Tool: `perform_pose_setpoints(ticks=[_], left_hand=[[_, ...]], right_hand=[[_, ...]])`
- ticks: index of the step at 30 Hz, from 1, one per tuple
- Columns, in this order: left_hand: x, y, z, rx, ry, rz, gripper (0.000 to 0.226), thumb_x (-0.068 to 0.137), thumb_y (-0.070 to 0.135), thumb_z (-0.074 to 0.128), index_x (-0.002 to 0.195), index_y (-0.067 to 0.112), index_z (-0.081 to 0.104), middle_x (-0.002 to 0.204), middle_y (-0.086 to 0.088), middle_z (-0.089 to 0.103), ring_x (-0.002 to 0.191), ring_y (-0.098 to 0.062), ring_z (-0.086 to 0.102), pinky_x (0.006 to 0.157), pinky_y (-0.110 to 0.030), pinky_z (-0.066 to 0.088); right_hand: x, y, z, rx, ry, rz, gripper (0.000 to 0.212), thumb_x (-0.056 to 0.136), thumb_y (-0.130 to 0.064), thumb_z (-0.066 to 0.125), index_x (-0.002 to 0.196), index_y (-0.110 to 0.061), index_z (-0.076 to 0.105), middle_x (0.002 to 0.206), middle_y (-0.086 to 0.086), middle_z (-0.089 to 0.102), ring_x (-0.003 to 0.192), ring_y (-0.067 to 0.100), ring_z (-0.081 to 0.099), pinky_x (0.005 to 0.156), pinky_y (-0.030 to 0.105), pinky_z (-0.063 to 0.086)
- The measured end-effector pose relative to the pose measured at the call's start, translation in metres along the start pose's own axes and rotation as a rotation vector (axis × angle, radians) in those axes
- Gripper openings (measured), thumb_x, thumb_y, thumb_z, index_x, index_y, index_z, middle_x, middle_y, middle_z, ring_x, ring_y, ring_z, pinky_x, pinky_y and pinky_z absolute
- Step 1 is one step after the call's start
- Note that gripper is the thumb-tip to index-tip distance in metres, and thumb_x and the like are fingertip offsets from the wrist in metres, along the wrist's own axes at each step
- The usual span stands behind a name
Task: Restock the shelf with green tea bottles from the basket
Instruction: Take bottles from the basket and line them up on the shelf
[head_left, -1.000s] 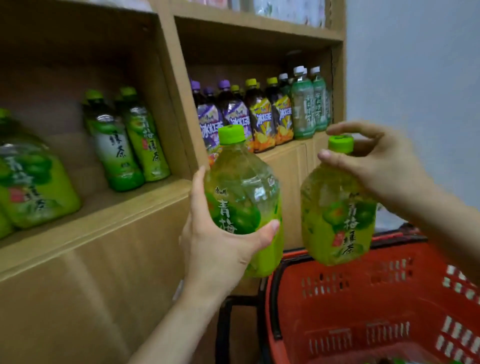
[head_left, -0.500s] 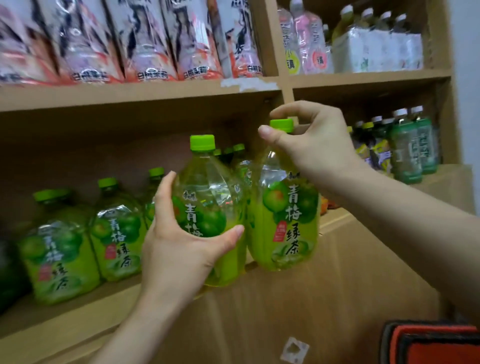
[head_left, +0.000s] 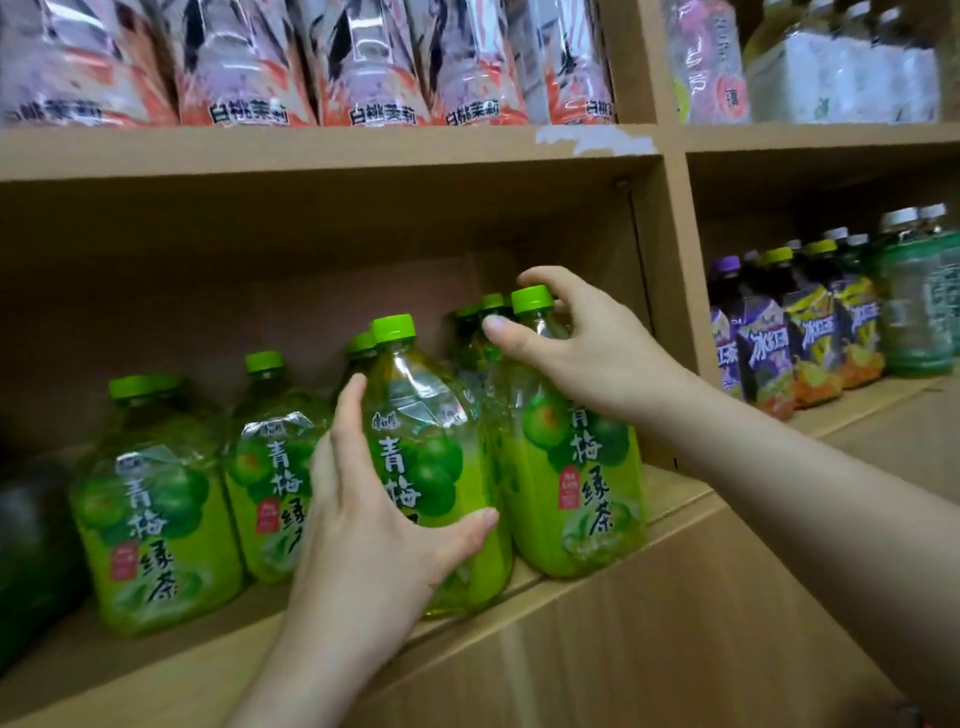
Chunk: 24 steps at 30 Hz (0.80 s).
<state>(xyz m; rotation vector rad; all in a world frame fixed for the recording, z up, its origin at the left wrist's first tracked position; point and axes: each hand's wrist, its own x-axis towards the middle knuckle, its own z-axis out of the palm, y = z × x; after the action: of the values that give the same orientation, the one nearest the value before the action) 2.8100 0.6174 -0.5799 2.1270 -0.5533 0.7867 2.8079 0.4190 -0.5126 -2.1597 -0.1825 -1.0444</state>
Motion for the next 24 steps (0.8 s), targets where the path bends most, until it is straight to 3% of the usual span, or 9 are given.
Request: perform_pose_setpoints(ticks=[2, 5, 7, 10, 14, 19, 24], left_hand=[[0.000, 0.001, -0.002, 0.039, -0.030, 0.015, 0.127, 0.056, 0.050, 0.083, 0.137, 0.057, -0.014, 0.156, 0.010, 0.009, 0.121, -0.014, 0.040, 0.102, -0.038, 0.036], [-0.001, 0.001, -0.003, 0.156, -0.025, 0.027, 0.127, 0.054, 0.056, 0.082, 0.134, 0.061, -0.017, 0.153, 0.003, 0.015, 0.113, -0.021, 0.051, 0.089, -0.034, 0.042], [-0.002, -0.002, -0.007, 0.219, -0.012, 0.022, 0.124, 0.053, 0.061, 0.079, 0.131, 0.065, -0.018, 0.153, -0.001, 0.016, 0.108, -0.029, 0.057, 0.088, -0.037, 0.047], [-0.007, -0.011, -0.020, 0.293, 0.028, -0.028, 0.121, 0.054, 0.066, 0.075, 0.129, 0.067, -0.021, 0.154, 0.000, 0.012, 0.103, -0.033, 0.060, 0.084, -0.041, 0.050], [-0.016, -0.029, -0.046, 0.377, 0.092, -0.073, 0.119, 0.054, 0.070, 0.071, 0.131, 0.064, -0.019, 0.153, -0.001, 0.015, 0.111, -0.034, 0.057, 0.081, -0.039, 0.048], [-0.028, -0.053, -0.081, 0.413, 0.174, -0.139, 0.121, 0.049, 0.069, 0.074, 0.133, 0.065, -0.013, 0.151, 0.003, 0.022, 0.110, -0.038, 0.058, 0.083, -0.048, 0.052], [-0.031, -0.077, -0.105, 0.408, 0.237, -0.171, 0.127, 0.048, 0.061, 0.080, 0.138, 0.058, -0.010, 0.155, 0.004, 0.019, 0.117, -0.037, 0.054, 0.087, -0.047, 0.048]], right_hand=[[-0.021, 0.008, 0.000, 0.027, -0.100, 0.061, 0.096, 0.066, -0.073, 0.062, 0.145, -0.043, 0.017, 0.146, 0.001, 0.039, 0.133, 0.020, 0.039, 0.106, 0.038, 0.037], [-0.046, 0.009, 0.003, -0.098, -0.142, 0.095, 0.118, 0.045, -0.082, 0.060, 0.143, -0.051, 0.003, 0.136, 0.007, 0.047, 0.114, 0.022, 0.053, 0.093, 0.035, 0.046], [-0.048, 0.003, 0.009, -0.173, -0.171, 0.045, 0.123, 0.042, -0.083, 0.058, 0.144, -0.050, -0.003, 0.133, 0.009, 0.050, 0.108, 0.023, 0.055, 0.088, 0.034, 0.047], [-0.048, -0.007, 0.023, -0.178, -0.235, -0.017, 0.125, 0.052, -0.072, 0.069, 0.147, -0.046, -0.008, 0.130, 0.009, 0.050, 0.104, 0.022, 0.054, 0.083, 0.029, 0.042], [-0.051, -0.023, 0.052, -0.083, -0.236, -0.080, 0.126, 0.051, -0.066, 0.074, 0.147, -0.047, -0.005, 0.146, 0.004, 0.043, 0.124, 0.022, 0.048, 0.089, 0.029, 0.038], [-0.059, -0.042, 0.091, 0.096, -0.209, -0.102, 0.117, 0.058, -0.057, 0.081, 0.143, -0.055, 0.001, 0.142, -0.004, 0.048, 0.121, 0.019, 0.053, 0.094, 0.032, 0.044], [-0.060, -0.059, 0.128, 0.206, -0.213, -0.106, 0.115, 0.061, -0.053, 0.081, 0.143, -0.053, 0.000, 0.142, -0.005, 0.047, 0.125, 0.017, 0.048, 0.092, 0.028, 0.039]])
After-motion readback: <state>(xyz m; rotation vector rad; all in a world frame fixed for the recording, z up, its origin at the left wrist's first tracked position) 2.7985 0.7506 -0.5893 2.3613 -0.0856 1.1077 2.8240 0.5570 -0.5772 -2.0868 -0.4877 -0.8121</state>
